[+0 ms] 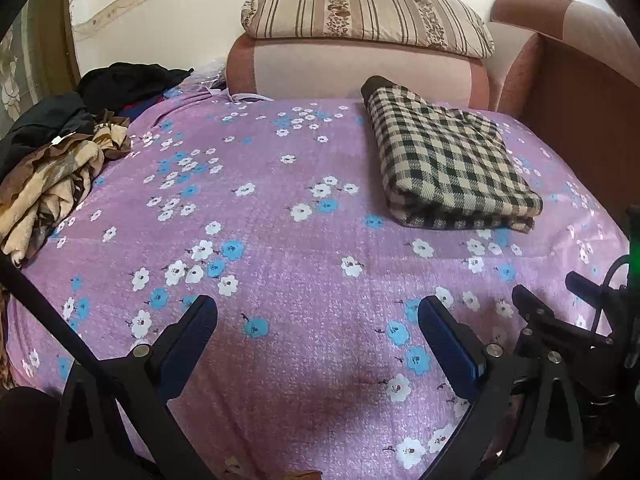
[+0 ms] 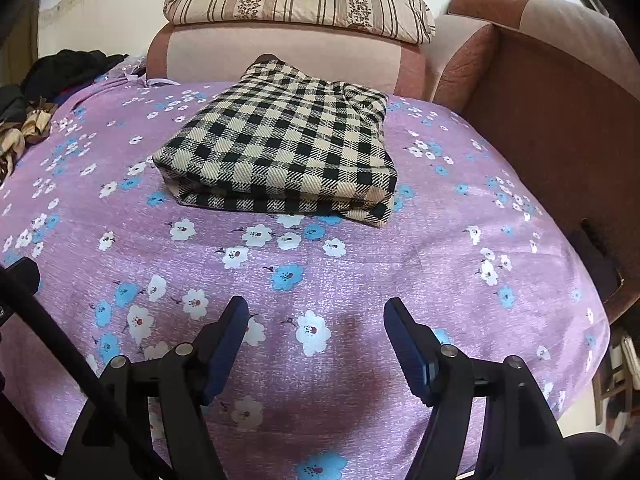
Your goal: Fold large clothes
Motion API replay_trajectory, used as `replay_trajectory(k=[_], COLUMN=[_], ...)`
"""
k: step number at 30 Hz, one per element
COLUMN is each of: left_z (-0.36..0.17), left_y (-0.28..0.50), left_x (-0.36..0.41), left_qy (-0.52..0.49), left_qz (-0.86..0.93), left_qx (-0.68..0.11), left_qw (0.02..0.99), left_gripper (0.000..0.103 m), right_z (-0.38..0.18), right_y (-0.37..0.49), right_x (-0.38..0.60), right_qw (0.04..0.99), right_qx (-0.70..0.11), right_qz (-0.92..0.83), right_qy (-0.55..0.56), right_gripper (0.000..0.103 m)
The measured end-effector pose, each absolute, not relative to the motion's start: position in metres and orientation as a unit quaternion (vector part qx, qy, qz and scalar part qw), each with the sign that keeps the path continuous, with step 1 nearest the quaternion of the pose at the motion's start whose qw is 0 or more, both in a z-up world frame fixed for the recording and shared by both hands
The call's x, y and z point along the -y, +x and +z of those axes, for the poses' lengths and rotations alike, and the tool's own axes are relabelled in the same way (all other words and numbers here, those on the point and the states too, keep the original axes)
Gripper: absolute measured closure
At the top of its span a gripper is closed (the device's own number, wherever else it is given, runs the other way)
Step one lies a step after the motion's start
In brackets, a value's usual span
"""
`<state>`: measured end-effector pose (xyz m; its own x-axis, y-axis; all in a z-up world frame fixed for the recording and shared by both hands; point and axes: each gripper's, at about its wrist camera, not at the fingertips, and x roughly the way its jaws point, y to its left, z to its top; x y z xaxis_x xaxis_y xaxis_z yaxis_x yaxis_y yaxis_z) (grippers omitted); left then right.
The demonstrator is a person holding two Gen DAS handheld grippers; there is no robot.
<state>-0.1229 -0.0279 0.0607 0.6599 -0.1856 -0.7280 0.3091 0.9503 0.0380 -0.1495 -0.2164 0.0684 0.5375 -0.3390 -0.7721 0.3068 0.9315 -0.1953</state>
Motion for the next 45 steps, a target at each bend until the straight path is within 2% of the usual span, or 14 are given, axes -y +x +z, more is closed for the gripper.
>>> replay_trajectory(k=[18, 45], left_z=[0.048, 0.036], left_y=[-0.129, -0.128], left_x=[0.035, 0.035], left_qy=[0.094, 0.086], left_qz=[-0.150, -0.156], left_qx=[-0.405, -0.435], left_qw=[0.897, 0.883], left_gripper=[0.003, 0.003], right_z=[0.063, 0.069], right_y=[-0.147, -0.149], right_x=[0.210, 0.214], right_qw=[0.866, 0.866], right_qx=[-0.456, -0.448], right_qz=[-0.197, -0.218], right_qy=[-0.052, -0.039], right_gripper=[0.026, 0.025])
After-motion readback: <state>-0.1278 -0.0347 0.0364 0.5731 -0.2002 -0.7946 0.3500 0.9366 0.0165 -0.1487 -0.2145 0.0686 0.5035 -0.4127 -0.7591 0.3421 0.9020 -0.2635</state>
